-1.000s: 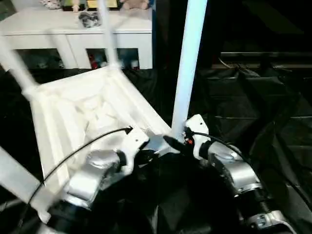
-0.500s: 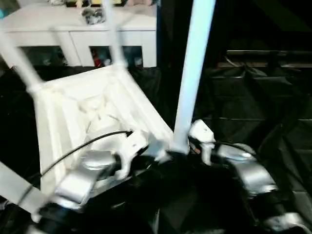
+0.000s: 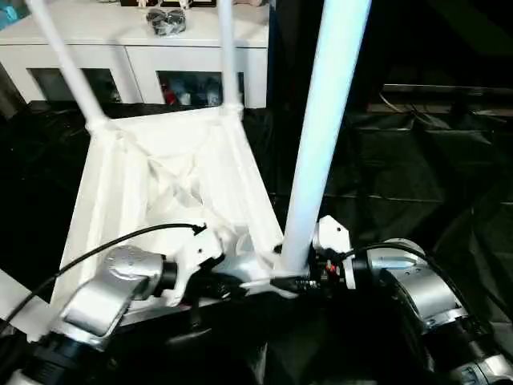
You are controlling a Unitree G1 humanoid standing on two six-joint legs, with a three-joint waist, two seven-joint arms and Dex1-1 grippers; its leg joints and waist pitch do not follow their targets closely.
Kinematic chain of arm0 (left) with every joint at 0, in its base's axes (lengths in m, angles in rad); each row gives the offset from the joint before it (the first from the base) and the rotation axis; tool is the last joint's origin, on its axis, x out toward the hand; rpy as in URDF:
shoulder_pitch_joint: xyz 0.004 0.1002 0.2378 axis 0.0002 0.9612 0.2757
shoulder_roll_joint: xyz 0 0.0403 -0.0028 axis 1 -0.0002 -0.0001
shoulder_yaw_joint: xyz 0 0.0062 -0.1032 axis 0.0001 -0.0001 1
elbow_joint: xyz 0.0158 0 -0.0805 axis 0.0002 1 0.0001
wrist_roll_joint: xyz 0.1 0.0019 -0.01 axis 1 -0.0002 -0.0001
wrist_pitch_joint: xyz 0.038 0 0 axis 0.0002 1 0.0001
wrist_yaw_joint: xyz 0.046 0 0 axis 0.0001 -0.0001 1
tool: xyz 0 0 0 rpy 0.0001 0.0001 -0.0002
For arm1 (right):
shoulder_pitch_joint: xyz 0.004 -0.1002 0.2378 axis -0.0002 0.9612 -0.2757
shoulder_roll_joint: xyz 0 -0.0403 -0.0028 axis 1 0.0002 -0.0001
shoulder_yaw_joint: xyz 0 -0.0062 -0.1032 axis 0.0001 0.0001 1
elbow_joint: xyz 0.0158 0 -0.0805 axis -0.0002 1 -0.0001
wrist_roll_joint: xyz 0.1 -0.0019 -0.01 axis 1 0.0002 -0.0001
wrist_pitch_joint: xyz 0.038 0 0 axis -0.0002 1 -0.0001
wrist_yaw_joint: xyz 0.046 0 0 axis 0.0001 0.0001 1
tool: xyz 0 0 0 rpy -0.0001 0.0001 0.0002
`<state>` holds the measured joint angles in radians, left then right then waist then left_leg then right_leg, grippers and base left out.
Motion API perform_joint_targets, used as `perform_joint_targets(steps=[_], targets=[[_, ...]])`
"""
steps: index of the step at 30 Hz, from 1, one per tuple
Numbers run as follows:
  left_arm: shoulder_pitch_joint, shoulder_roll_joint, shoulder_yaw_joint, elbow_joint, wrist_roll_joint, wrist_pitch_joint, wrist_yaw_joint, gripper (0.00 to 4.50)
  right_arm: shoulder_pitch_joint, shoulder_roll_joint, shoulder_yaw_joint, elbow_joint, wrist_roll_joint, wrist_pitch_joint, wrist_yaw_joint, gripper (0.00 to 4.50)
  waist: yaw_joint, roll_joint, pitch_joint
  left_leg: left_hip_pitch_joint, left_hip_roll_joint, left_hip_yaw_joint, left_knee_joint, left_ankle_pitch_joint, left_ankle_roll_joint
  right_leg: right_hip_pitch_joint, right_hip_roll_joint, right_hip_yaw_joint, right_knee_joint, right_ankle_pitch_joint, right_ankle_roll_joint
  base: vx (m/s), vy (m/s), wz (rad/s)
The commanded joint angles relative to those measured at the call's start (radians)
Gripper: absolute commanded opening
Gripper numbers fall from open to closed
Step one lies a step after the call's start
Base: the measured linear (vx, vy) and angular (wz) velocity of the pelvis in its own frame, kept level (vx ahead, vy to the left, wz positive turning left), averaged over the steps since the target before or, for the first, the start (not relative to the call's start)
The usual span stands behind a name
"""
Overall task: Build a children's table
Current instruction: Rotate leg to tighten
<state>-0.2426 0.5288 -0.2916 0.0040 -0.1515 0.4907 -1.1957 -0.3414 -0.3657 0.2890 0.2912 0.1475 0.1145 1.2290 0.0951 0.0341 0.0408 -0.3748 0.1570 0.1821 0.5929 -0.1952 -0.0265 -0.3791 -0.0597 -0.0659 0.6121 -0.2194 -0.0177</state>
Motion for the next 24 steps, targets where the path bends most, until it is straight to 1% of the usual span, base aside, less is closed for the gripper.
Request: perform_joint_targets(steps=[1, 2, 5, 6, 7, 8, 9, 10, 11, 12, 13, 14, 15, 16, 17, 18, 19, 20, 21, 22, 24], targets=[[-0.011, -0.012, -0.006, -0.037, -0.047, -0.015, -0.028, 0.0, 0.016, 0.008, 0.044, -0.031, 0.019, 0.017, 0.046, 2.74, -0.003, -0.002, -0.051, 0.017, 0.086, -0.034, -0.072, -0.151, 0.073, 0.037, -0.097, 0.06, -0.064, -0.069, -0.249, 0.0, 0.0, 0.0], [-0.011, -0.013, -0.006, -0.037, -0.051, -0.016, -0.028, 0.0, 0.017, 0.009, 0.046, -0.033, 0.022, 0.022, 0.05, 2.73, -0.003, -0.004, -0.051, 0.016, 0.085, -0.034, -0.072, -0.147, 0.073, 0.037, -0.099, 0.06, -0.064, -0.064, -0.251, 0.0, 0.0, 0.0], [-0.011, -0.024, -0.005, -0.033, -0.051, -0.022, -0.014, 0.0, 0.021, 0.016, 0.05, -0.032, 0.028, 0.031, 0.046, 2.69, -0.003, -0.004, -0.051, 0.016, 0.085, -0.033, -0.071, -0.149, 0.072, 0.037, -0.099, 0.06, -0.065, -0.075, -0.25, 0.0, 0.0, 0.0], [-0.015, -0.047, 0.001, -0.024, -0.041, -0.021, 0.027, 0.0, 0.023, 0.033, 0.046, -0.022, 0.026, 0.04, 0.015, 2.68, -0.002, -0.004, -0.05, 0.016, 0.085, -0.034, -0.071, -0.151, 0.071, 0.037, -0.1, 0.06, -0.065, -0.083, -0.248, 0.0, 0.0, 0.0], [-0.021, -0.069, 0.007, -0.013, -0.031, -0.017, 0.066, 0.0, 0.023, 0.048, 0.042, -0.01, 0.019, 0.055, -0.017, 2.68, -0.002, 0.0, -0.05, 0.016, 0.085, -0.035, -0.072, -0.153, 0.068, 0.037, -0.1, 0.06, -0.065, -0.088, -0.248, 0.0, 0.0, 0.0], [-0.027, -0.095, 0.015, 0.001, -0.019, -0.012, 0.112, 0.0, 0.023, 0.066, 0.037, 0.006, 0.009, 0.072, -0.056, 2.67, -0.004, -0.002, -0.048, 0.018, 0.085, -0.034, -0.073, -0.162, 0.06, 0.034, -0.098, 0.061, -0.068, -0.098, -0.248, 0.0, 0.0, 0.0], [-0.035, -0.125, 0.021, 0.013, -0.003, -0.005, 0.166, 0.0, 0.015, 0.094, 0.03, 0.043, -0.026, 0.062, -0.136, 2.67, -0.005, 0.001, -0.048, 0.017, 0.086, -0.035, -0.074, -0.169, 0.051, 0.035, -0.099, 0.061, -0.069, -0.109, -0.248, 0.0, 0.0, 0.0], [-0.039, -0.142, 0.024, 0.02, 0.006, -0.001, 0.196, 0.0, 0.01, 0.112, 0.026, 0.067, -0.051, 0.052, -0.188, 2.67, -0.012, -0.002, -0.042, 0.016, 0.084, -0.036, -0.079, -0.208, 0.032, 0.035, -0.102, 0.06, -0.075, -0.17, -0.241, 0.0, 0.0, 0.0], [-0.043, -0.159, 0.027, 0.026, 0.014, 0.006, 0.224, 0.0, 0.001, 0.133, 0.016, 0.096, -0.072, 0.057, -0.249, 2.67, -0.016, -0.003, -0.037, 0.02, 0.081, -0.038, -0.082, -0.258, 0.009, 0.034, -0.103, 0.06, -0.084, -0.262, -0.223, 0.0, 0.0, 0.0], [-0.048, -0.177, 0.026, 0.033, 0.022, 0.013, 0.252, 0.0, -0.01, 0.159, 0.004, 0.132, -0.092, 0.064, -0.323, 2.67, -0.02, -0.004, -0.035, 0.02, 0.08, -0.04, -0.084, -0.278, 0.0, 0.036, -0.105, 0.06, -0.087, -0.304, -0.213, 0.0, 0.0, 0.0], [-0.052, -0.202, 0.026, 0.04, 0.037, 0.023, 0.295, 0.0, -0.02, 0.191, -0.013, 0.166, -0.1, 0.073, -0.395, 2.67, -0.025, -0.002, -0.035, 0.021, 0.08, -0.045, -0.086, -0.306, -0.013, 0.036, -0.107, 0.06, -0.093, -0.366, -0.189, 0.0, 0.0, 0.0], [-0.052, -0.202, 0.026, 0.04, 0.037, 0.023, 0.295, 0.0, -0.02, 0.191, -0.013, 0.166, -0.1, 0.073, -0.395, 2.67, -0.029, -0.003, -0.035, 0.022, 0.08, -0.045, -0.086, -0.313, -0.018, 0.035, -0.106, 0.061, -0.093, -0.38, -0.183, 0.0, 0.0, 0.0], [-0.055, -0.246, 0.025, 0.041, 0.05, 0.045, 0.354, 0.0, -0.031, 0.242, -0.033, 0.207, -0.107, 0.096, -0.497, 2.67, -0.036, -0.002, -0.031, 0.027, 0.078, -0.046, -0.088, -0.337, -0.024, 0.03, -0.104, 0.062, -0.099, -0.416, -0.172, 0.0, 0.0, 0.0], [-0.055, -0.252, 0.025, 0.041, 0.053, 0.047, 0.364, 0.0, -0.033, 0.248, -0.036, 0.212, -0.108, 0.1, -0.51, 2.67, -0.041, -0.003, -0.029, 0.03, 0.076, -0.047, -0.089, -0.358, -0.03, 0.027, -0.107, 0.063, -0.105, -0.459, -0.161, 0.0, 0.0, 0.0], [-0.056, -0.276, 0.028, 0.041, 0.06, 0.057, 0.4, 0.0, -0.036, 0.269, -0.04, 0.221, -0.113, 0.118, -0.55, 2.67, -0.041, 0.0, -0.03, 0.03, 0.076, -0.05, -0.089, -0.363, -0.031, 0.029, -0.108, 0.062, -0.105, -0.473, -0.154, 0.0, 0.0, 0.0], [-0.053, -0.297, 0.025, 0.034, 0.062, 0.068, 0.421, 0.0, -0.036, 0.288, -0.038, 0.224, -0.12, 0.132, -0.574, 2.67, -0.043, -0.001, -0.032, 0.027, 0.077, -0.051, -0.091, -0.357, -0.03, 0.031, -0.106, 0.062, -0.106, -0.466, -0.143, 0.0, 0.0, 0.0], [-0.047, -0.324, 0.017, 0.022, 0.075, 0.075, 0.45, 0.0, -0.034, 0.31, -0.029, 0.225, -0.135, 0.12, -0.586, 2.67, -0.044, -0.001, -0.032, 0.025, 0.078, -0.052, -0.093, -0.356, -0.03, 0.029, -0.103, 0.062, -0.104, -0.454, -0.14, 0.0, 0.0, 0.0], [-0.045, -0.33, 0.014, 0.019, 0.08, 0.075, 0.458, 0.0, -0.033, 0.315, -0.026, 0.225, -0.141, 0.11, -0.587, 3.02, -0.044, -0.002, -0.032, 0.025, 0.077, -0.051, -0.092, -0.357, -0.027, 0.028, -0.105, 0.063, -0.106, -0.453, -0.136, 0.0, 0.0, 0.0], [-0.038, -0.334, 0.0, 0.008, 0.08, 0.073, 0.452, 0.0, -0.035, 0.319, -0.033, 0.229, -0.133, 0.099, -0.58, 3.23, -0.044, -0.003, -0.033, 0.027, 0.076, -0.05, -0.091, -0.357, -0.023, 0.027, -0.104, 0.064, -0.108, -0.453, -0.135, 0.0, 0.0, 0.0], [-0.033, -0.334, -0.01, 0.001, 0.079, 0.072, 0.446, 0.0, -0.036, 0.32, -0.039, 0.232, -0.125, 0.093, -0.575, 3.37, -0.041, -0.002, -0.034, 0.028, 0.077, -0.049, -0.09, -0.351, -0.015, 0.026, -0.107, 0.066, -0.107, -0.442, -0.138, 0.0, 0.0, 0.0], [-0.022, -0.326, -0.023, -0.016, 0.067, 0.069, 0.417, 0.0, -0.036, 0.31, -0.044, 0.218, -0.112, 0.088, -0.549, 3.46, -0.042, 0.001, -0.036, 0.024, 0.077, -0.047, -0.09, -0.333, -0.006, 0.027, -0.103, 0.067, -0.104, -0.409, -0.144, 0.0, 0.0, 0.0]])
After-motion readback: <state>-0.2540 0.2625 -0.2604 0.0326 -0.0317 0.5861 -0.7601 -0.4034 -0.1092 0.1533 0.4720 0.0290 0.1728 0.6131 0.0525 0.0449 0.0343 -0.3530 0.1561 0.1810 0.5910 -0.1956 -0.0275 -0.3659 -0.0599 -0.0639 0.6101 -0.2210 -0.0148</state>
